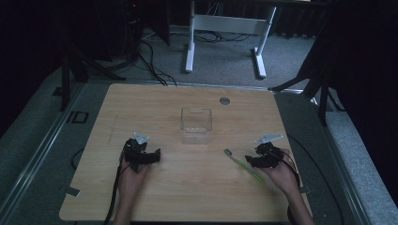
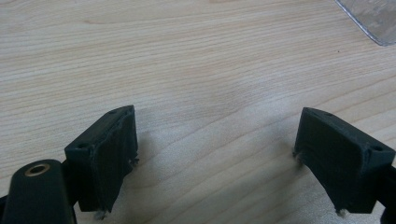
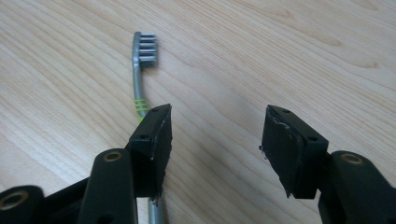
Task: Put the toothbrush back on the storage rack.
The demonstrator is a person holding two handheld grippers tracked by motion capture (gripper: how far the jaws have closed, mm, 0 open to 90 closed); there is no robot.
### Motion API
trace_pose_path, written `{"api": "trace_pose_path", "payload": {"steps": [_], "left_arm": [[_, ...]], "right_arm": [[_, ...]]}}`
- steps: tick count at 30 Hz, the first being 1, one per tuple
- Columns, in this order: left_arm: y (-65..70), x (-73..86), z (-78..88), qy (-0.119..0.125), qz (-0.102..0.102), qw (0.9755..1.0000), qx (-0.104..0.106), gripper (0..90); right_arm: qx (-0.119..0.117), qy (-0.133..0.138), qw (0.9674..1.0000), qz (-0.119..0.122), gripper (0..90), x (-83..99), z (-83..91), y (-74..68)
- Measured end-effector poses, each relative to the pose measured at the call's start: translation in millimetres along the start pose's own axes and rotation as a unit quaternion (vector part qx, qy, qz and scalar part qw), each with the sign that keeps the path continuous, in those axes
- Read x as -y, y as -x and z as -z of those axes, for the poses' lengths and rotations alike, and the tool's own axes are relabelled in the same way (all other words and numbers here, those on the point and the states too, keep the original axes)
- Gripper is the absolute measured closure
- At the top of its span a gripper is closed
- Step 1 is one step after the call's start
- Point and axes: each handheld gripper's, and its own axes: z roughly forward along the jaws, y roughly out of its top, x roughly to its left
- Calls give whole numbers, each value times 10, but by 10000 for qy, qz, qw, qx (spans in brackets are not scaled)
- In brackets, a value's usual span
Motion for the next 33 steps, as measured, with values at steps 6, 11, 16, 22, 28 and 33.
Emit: {"api": "trace_pose_path", "payload": {"steps": [6,11,16,22,28,33], "left_arm": [[0,0,0,1,1,10000,0,137],[0,0,0,1,0,10000,0,137],[0,0,0,1,1,10000,0,137],[0,0,0,1,1,10000,0,137],[0,0,0,1,1,10000,-1,137],[0,0,0,2,1,10000,0,137]], "right_arm": [[-32,-68,10000,20,429,-14,-5,-7],[-16,-122,9999,88,428,-27,-6,-21],[-28,-136,9998,124,428,-53,3,-36],[-103,-181,9997,134,428,-75,10,-46],[-96,-230,9995,173,430,-99,27,-47],[-13,-286,9992,263,434,-109,32,-57]]}}
